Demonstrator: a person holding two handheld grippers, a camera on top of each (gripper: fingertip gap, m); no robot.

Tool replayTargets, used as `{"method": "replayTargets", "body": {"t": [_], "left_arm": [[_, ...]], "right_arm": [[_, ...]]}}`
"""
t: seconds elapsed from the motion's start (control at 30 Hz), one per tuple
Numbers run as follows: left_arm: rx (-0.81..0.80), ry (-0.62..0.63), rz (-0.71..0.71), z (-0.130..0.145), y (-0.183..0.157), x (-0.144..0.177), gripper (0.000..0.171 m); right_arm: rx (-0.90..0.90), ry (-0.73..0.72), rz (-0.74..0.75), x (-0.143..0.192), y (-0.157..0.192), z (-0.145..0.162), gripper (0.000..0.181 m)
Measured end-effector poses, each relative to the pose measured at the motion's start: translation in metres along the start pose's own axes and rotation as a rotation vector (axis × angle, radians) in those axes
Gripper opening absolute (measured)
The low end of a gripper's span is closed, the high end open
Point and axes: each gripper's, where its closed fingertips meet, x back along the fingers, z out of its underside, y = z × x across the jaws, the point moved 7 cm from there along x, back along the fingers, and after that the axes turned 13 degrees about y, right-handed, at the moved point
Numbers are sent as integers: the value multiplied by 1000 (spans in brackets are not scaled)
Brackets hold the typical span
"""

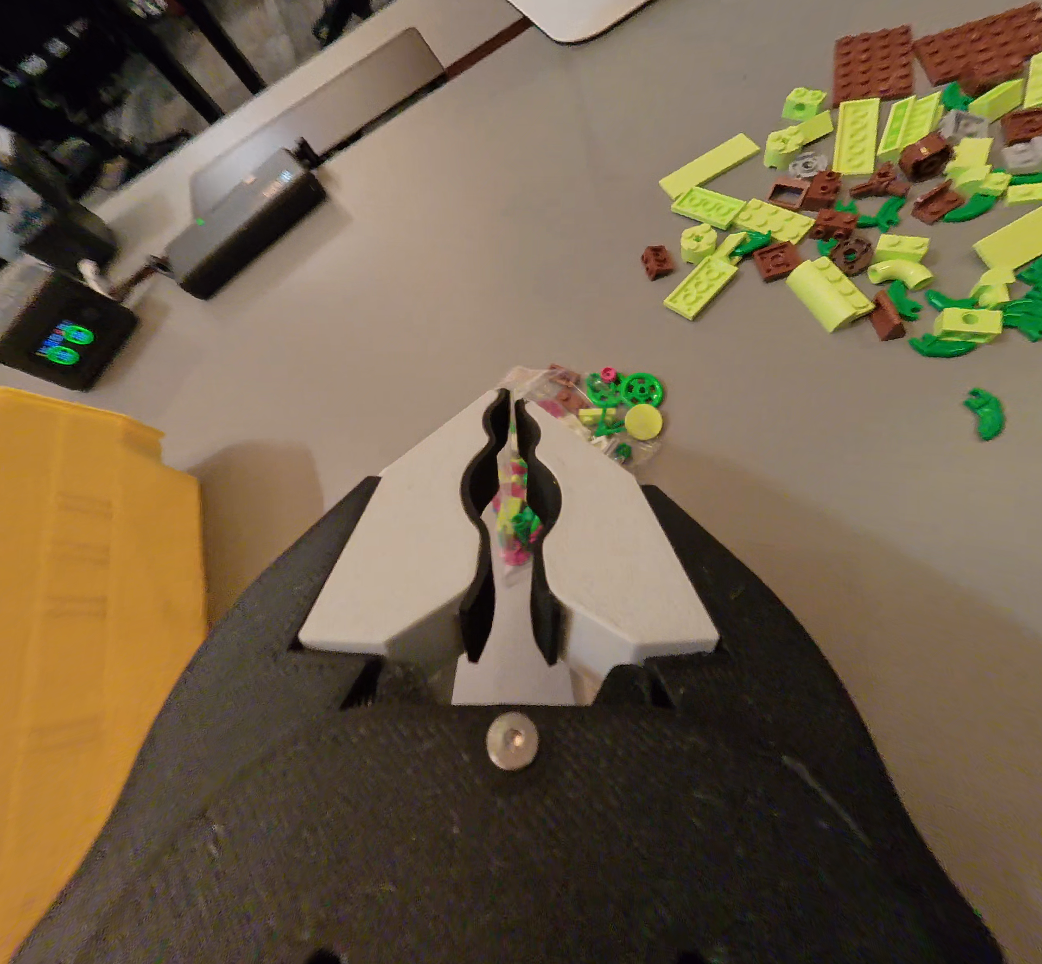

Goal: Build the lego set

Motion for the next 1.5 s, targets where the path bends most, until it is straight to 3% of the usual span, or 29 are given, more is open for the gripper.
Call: {"method": "replayTargets", "body": {"t": [0.03, 0.13, 0.23, 0.43, 0.57, 0.63, 0.67, 0.97, 1.5], "left_arm": [[24, 8, 33, 3, 1, -2, 3], [73, 49, 107, 11, 10, -2, 32], [116, 36, 161, 17, 24, 10, 43], [197, 147, 314, 48, 35, 1, 47], [162, 157, 356, 53, 25, -8, 29], [136, 166, 329, 52, 24, -8, 3], [126, 163, 313, 52, 25, -7, 0], [160, 55, 194, 35, 39, 16, 0], [-135, 210, -187, 21, 29, 29, 0]], "right_arm": [[0, 1, 0, 0, 0, 0, 27], [0, 0, 3, 0, 0, 0, 27], [-4, 0, 2, 0, -1, 0, 27], [-8, 2, -4, -1, -1, 0, 27], [-3, 7, 0, -1, -1, 1, 27], [0, 11, 2, -1, -1, 1, 27], [1, 12, 4, -1, -1, 1, 27], [0, 13, 0, -2, -1, 1, 27], [-6, 13, -2, -2, -1, 2, 27]]}}
